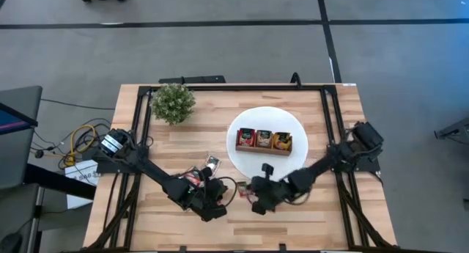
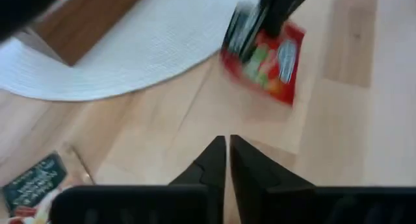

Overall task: Pick & Place Tea
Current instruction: Put the red tea bag into the left section of the wooden organizer

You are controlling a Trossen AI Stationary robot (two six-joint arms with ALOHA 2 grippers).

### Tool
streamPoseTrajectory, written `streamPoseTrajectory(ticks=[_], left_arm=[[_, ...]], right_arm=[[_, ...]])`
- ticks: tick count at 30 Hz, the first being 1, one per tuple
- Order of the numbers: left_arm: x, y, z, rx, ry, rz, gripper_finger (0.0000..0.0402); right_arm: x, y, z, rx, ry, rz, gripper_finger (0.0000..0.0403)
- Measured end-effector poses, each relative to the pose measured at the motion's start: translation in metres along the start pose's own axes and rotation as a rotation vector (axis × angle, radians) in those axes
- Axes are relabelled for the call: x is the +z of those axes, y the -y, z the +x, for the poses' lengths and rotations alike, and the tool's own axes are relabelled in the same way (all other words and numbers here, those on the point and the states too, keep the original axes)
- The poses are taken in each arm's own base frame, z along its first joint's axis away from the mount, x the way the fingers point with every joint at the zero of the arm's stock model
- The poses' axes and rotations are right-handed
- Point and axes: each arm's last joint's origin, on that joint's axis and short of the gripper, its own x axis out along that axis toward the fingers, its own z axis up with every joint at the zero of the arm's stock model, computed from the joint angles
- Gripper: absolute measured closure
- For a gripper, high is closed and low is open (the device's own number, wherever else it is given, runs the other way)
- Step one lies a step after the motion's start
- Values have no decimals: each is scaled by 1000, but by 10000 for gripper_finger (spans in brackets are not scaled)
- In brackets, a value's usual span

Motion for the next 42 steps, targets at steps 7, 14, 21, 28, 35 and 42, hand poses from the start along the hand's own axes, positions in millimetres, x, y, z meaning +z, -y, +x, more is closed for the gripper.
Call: streamPoseTrajectory(ticks=[7, 14, 21, 28, 35, 42], left_arm=[[8, 4, 2, 38, 187, -64, 286], [19, 12, 0, -56, 270, 2, 214], [20, 16, 0, -51, 318, 25, 231], [17, 18, 9, -32, 350, 39, 269], [16, 23, 5, -37, 370, 84, 374], [10, 21, 7, -12, 327, 147, 400]], right_arm=[[-10, -26, -25, -164, 189, -186, 399], [-7, -29, -27, -183, 237, -221, 401], [-4, -30, -28, -194, 268, -228, 402], [-1, -33, -29, -174, 292, -241, 400], [-1, -34, -29, -154, 284, -243, 395], [6, -23, -45, -86, 188, -170, 303]])
